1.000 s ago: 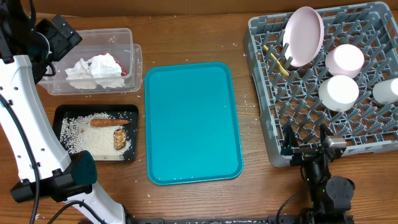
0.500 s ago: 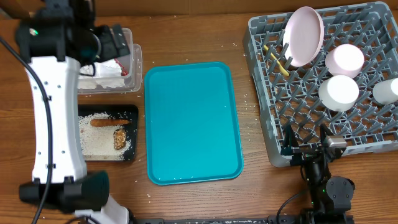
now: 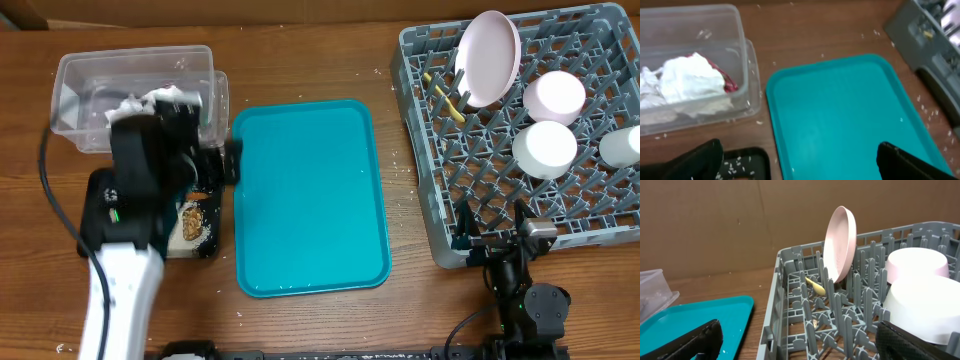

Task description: Sort waste into correct bins and load items into the dishwasher

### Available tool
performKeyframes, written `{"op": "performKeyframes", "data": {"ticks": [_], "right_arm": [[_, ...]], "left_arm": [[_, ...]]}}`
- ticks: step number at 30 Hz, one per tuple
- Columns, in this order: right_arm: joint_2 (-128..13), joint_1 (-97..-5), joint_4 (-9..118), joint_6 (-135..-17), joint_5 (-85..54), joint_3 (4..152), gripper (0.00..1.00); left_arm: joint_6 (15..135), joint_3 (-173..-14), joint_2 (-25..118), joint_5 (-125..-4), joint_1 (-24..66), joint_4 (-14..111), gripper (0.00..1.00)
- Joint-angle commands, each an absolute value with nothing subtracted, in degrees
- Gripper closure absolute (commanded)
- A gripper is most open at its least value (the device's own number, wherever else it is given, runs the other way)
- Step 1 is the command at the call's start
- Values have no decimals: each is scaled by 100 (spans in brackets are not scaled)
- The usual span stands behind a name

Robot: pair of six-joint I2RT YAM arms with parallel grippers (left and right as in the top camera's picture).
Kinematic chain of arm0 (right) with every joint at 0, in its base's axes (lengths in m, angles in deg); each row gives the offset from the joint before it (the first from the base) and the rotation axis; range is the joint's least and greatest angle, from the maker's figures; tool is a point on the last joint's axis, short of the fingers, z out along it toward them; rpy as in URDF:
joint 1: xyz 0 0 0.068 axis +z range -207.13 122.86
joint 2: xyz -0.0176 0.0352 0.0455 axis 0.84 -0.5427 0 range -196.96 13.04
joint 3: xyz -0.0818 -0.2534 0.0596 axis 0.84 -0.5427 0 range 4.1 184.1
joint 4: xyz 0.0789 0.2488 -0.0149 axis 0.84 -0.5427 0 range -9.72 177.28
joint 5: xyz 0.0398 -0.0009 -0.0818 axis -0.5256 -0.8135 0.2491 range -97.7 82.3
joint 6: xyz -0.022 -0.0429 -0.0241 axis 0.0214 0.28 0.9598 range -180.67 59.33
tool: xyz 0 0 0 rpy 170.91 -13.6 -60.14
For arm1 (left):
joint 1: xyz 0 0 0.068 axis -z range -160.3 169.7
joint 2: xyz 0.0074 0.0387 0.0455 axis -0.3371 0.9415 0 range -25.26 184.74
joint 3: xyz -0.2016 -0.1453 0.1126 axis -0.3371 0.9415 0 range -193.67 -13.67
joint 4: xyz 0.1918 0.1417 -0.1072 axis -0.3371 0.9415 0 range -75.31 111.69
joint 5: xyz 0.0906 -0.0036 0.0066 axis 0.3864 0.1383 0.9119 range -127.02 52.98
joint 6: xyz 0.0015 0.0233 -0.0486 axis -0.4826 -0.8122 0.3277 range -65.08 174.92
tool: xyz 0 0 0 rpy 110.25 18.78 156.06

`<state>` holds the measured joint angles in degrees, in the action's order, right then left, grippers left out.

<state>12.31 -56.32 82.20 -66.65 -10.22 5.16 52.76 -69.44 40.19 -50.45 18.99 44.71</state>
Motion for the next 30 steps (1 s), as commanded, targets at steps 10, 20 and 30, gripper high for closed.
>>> {"op": "performKeyframes", "data": {"ticks": [10,20,30], "right_arm": [[1287,-5651,8261,-6662,-963,457,0],[1287,-5651,8261,-6662,-963,457,0],[1287,-5651,8261,-6662,-963,457,0]], "left_arm": [[4774,-4349,824,-5145,1932,4104,0],[4636,-2937,-273,-5169,1936,2758,0],[4634,-1755,-1167,-4903,1936,1278,0]]}}
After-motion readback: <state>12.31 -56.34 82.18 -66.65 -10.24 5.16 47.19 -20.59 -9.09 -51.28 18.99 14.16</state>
